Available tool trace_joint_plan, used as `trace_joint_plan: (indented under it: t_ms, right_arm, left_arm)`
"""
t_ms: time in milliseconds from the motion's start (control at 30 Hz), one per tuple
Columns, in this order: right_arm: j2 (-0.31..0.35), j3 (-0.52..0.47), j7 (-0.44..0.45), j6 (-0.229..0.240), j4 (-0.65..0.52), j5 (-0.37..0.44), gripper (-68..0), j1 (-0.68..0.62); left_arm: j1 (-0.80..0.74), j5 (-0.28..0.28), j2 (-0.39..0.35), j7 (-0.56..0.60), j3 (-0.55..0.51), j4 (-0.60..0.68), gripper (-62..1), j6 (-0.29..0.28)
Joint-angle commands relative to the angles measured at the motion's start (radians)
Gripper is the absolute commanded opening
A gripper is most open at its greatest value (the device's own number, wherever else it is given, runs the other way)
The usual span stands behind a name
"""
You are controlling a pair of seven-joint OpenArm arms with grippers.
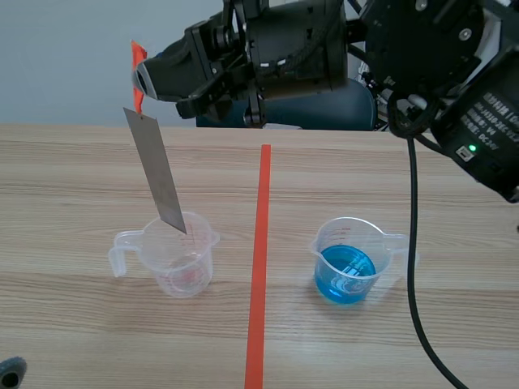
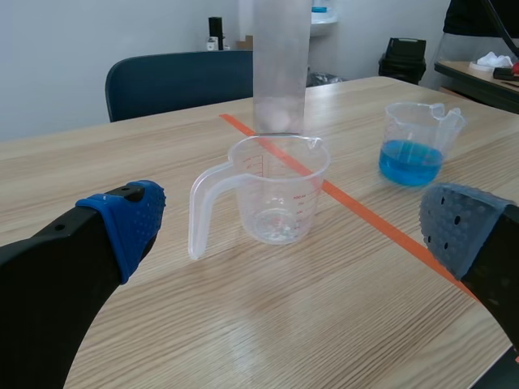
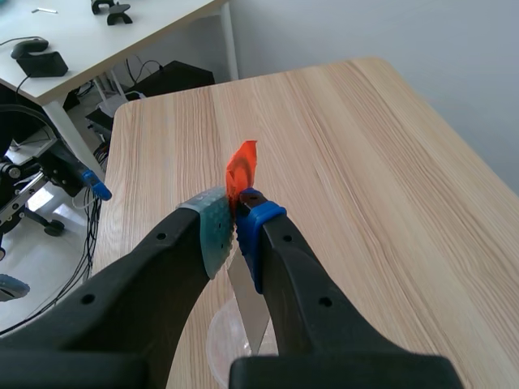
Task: Do the redox reaction experiment. put the plate into the left beaker
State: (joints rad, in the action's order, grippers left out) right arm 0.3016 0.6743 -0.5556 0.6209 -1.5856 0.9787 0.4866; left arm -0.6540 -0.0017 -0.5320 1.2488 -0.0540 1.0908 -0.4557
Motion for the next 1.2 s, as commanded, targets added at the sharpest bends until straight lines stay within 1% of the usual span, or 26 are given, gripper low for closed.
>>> trace_joint_plan:
  t_ms: [0, 67, 167, 367, 433, 467, 567, 667, 800, 900, 967, 1167]
  right_arm:
    - [-0.014, -0.004, 0.024, 0.001, 0.009, 0.011, -67.3, 0.020]
    - [-0.026, -0.004, 0.024, 0.002, 0.032, 0.010, -67.3, 0.020]
    - [-0.040, -0.002, 0.024, 0.032, 0.062, -0.008, -67.3, 0.020]
    - [-0.053, 0.013, 0.029, 0.035, 0.113, -0.012, -67.3, 0.020]
    - [-0.056, 0.016, 0.037, 0.043, 0.126, -0.027, -67.3, 0.020]
    - [-0.061, 0.018, 0.043, 0.052, 0.133, -0.040, -67.3, 0.019]
    - [-0.064, 0.027, 0.064, 0.054, 0.156, -0.061, -67.3, 0.019]
    - [-0.064, 0.028, 0.079, 0.083, 0.187, -0.062, -67.3, 0.018]
    - [-0.064, 0.037, 0.119, 0.089, 0.220, -0.093, -67.3, 0.017]
    - [-0.064, 0.053, 0.138, 0.119, 0.241, -0.098, -67.3, 0.017]
    - [-0.064, 0.064, 0.146, 0.122, 0.253, -0.101, -67.3, 0.014]
    - [-0.064, 0.067, 0.201, 0.125, 0.254, -0.180, -67.3, -0.022]
  left_arm:
    - [-0.010, -0.011, 0.005, 0.014, -0.005, 0.014, 1.4, 0.001]
    - [-0.010, -0.011, 0.005, 0.014, -0.005, 0.014, 1.4, 0.001]
    - [-0.010, -0.011, 0.005, 0.014, -0.005, 0.014, 1.4, 0.001]
    - [-0.010, -0.011, 0.005, 0.014, -0.005, 0.014, 1.4, 0.001]
    - [-0.008, -0.011, 0.005, 0.014, -0.005, 0.014, 1.4, 0.001]
    - [-0.008, -0.011, 0.005, 0.014, -0.005, 0.014, 1.4, 0.001]
    - [-0.008, -0.011, 0.005, 0.014, -0.005, 0.014, 1.4, 0.001]
    - [-0.008, -0.011, 0.005, 0.014, -0.005, 0.014, 1.4, 0.001]
    - [-0.008, -0.011, 0.005, 0.014, -0.005, 0.014, 1.4, 0.001]
    - [-0.008, -0.011, 0.005, 0.014, -0.005, 0.014, 1.4, 0.001]
    - [-0.008, -0.011, 0.005, 0.014, -0.005, 0.014, 1.4, 0.001]
    - [-0.008, -0.011, 0.005, 0.014, -0.005, 0.014, 1.4, 0.001]
